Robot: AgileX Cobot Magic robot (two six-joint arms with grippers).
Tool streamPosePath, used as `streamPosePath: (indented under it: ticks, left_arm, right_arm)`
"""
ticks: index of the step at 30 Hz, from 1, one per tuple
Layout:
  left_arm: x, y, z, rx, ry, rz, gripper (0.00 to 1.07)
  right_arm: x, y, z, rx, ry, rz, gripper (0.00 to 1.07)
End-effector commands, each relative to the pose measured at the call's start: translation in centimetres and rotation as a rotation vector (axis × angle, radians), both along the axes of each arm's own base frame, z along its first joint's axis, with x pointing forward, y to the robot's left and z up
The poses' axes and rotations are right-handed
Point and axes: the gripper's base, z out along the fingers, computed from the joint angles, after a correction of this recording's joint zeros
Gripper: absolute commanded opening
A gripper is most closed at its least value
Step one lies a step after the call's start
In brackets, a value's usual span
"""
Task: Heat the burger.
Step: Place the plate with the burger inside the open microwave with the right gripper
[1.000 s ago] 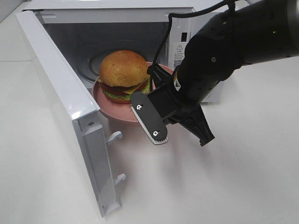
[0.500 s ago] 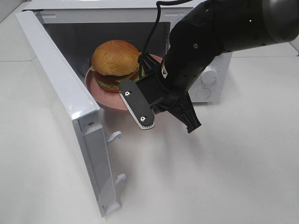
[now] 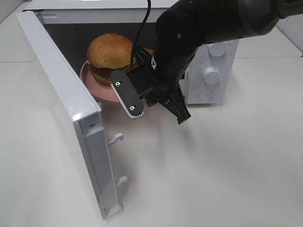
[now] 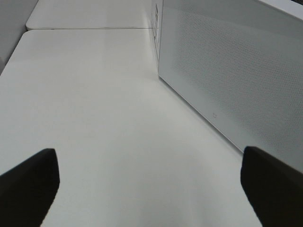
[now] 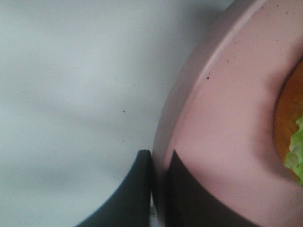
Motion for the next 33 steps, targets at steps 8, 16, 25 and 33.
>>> streamPosePath:
  ticks: [8, 16, 25, 33]
  left_arm:
    - [-0.2, 0.0, -0.1, 0.001, -0.010, 0.003, 0.95]
    - [-0.2, 0.0, -0.1, 0.001, -0.010, 0.003, 0.95]
    - [-0.2, 0.0, -0.1, 0.001, -0.010, 0.003, 0.95]
    - [-0.2, 0.0, -0.1, 0.001, -0.010, 0.003, 0.95]
  right_arm:
    - [2.5, 2.4, 1.2, 0.075, -0.059, -0.004, 0.00]
    - [4.1, 3.7, 0.3, 0.062, -0.046, -0.018, 0.00]
    - [6.2, 5.1, -0.9, 0.054, -0.041, -0.058, 0.00]
    - [8.4, 5.8, -1.1, 0.066, -0.045, -0.155, 0.00]
